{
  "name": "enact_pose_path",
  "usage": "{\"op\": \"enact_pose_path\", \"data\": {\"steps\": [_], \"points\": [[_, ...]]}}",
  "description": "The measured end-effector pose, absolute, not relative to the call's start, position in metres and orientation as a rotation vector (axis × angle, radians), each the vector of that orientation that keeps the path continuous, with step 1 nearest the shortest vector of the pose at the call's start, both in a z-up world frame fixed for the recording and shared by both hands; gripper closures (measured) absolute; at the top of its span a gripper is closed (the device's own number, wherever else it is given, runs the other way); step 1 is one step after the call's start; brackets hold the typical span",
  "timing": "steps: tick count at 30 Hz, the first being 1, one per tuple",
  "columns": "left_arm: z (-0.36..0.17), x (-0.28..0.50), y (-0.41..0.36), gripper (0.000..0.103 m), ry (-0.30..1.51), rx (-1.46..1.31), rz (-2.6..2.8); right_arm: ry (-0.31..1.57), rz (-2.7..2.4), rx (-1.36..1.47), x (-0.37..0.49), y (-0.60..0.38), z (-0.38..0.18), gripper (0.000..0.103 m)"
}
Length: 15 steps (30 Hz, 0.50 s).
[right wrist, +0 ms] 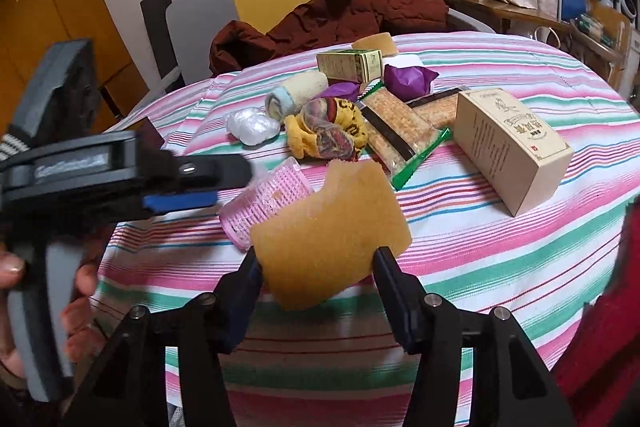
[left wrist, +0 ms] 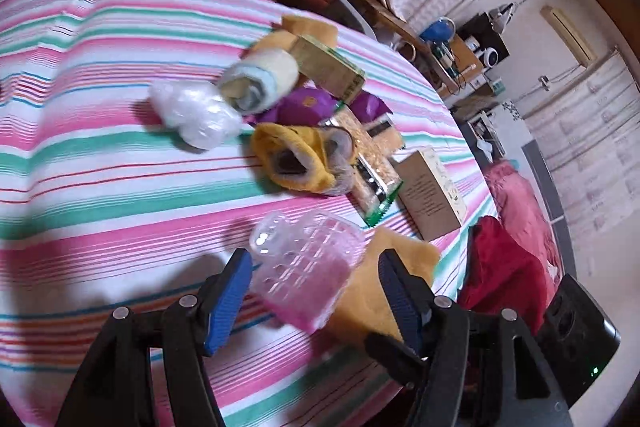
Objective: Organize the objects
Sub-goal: 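Grasp the pink plastic container with the left tool while the right tool holds the sponge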
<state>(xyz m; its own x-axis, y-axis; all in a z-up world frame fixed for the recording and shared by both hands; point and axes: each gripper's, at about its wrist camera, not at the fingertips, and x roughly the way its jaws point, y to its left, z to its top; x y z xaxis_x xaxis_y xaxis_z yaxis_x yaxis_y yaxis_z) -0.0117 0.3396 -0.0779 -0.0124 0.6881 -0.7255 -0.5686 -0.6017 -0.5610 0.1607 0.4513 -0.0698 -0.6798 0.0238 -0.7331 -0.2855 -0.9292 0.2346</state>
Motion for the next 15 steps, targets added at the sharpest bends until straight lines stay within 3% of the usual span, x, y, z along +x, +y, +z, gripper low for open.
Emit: {"op": "enact_pose_path", "data": {"steps": [7, 15], "points": [[-0.093, -0.015, 0.344, 0.039, -0.195, -1.408, 1.763, 0.492, 2.688, -1.154, 0.16, 0.45, -0.072, 0.047], [-0.094, -0.013, 0.328, 0.052, -0.187, -1.37, 1.752, 0.512, 2.684, -1.135, 0.162, 0.451, -0.073, 0.048]]}}
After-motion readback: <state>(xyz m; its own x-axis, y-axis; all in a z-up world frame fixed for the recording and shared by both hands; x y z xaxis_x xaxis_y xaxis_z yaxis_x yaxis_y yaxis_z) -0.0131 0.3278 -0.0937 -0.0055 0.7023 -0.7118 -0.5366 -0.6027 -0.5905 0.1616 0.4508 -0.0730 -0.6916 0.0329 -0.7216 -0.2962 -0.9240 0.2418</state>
